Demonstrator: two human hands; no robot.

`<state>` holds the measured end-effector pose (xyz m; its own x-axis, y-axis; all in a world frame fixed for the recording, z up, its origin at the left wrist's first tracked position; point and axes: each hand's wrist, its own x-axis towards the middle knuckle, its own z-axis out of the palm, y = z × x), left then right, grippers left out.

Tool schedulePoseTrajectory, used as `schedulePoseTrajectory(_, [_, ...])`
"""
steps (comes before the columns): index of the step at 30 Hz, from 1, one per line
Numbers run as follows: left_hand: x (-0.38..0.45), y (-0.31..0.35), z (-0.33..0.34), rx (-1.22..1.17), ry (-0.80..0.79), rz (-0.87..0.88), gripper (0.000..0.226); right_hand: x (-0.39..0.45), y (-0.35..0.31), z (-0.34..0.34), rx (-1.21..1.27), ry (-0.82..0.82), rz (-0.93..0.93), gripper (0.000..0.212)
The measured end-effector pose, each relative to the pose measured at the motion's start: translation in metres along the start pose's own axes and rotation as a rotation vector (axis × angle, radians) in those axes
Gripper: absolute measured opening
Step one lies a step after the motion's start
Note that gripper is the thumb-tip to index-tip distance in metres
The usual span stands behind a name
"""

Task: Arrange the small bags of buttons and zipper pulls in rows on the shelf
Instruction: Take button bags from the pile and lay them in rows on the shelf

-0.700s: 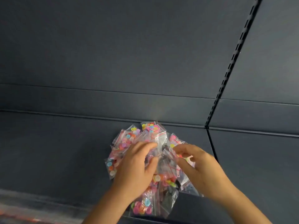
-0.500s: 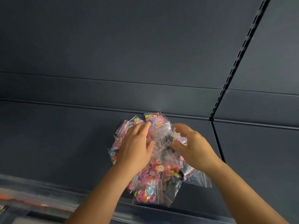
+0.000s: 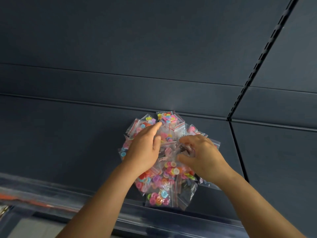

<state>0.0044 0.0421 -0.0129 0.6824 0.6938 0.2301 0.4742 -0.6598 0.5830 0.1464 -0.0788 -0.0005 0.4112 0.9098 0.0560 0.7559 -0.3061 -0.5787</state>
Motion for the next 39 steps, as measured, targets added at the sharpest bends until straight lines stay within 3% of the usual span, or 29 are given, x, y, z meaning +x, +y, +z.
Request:
schedulePoseTrajectory(6, [0.012, -0.007, 0.002, 0.201, -0.105, -0.055, 0.054, 0.003, -0.011, 0.008, -0.015, 0.038, 0.023, 0.039])
schedulePoseTrajectory(10, [0.013, -0.008, 0.001, 0.103, 0.006, -0.093, 0.051, 0.003, -0.016, 0.008, -0.020, 0.021, 0.043, 0.034])
schedulePoseTrajectory(14, [0.011, -0.008, -0.006, 0.046, 0.103, -0.053, 0.030, 0.001, -0.015, 0.007, -0.023, -0.015, 0.050, 0.026])
schedulePoseTrajectory(18, [0.010, -0.006, -0.016, -0.130, 0.075, -0.059, 0.023, 0.002, -0.017, 0.007, 0.076, -0.013, 0.100, 0.022])
schedulePoseTrajectory(21, [0.011, -0.005, -0.020, -0.229, 0.046, -0.103, 0.022, 0.005, -0.019, 0.005, 0.213, 0.082, 0.150, 0.019])
schedulePoseTrajectory(27, [0.014, -0.001, -0.021, -0.402, 0.036, -0.098, 0.022, 0.014, -0.034, 0.007, 0.269, 0.203, 0.077, 0.038])
schedulePoseTrajectory(31, [0.017, 0.001, -0.024, -0.427, 0.035, -0.056, 0.033, 0.018, -0.040, 0.007, 0.494, 0.244, 0.079, 0.009])
schedulePoseTrajectory(35, [0.021, -0.001, -0.023, -0.485, 0.035, -0.124, 0.042, 0.016, -0.035, -0.003, 0.948, 0.309, 0.250, 0.014])
schedulePoseTrajectory(39, [0.026, 0.009, -0.021, -0.559, -0.069, -0.121, 0.034, 0.015, -0.034, -0.007, 1.147, 0.307, 0.260, 0.026])
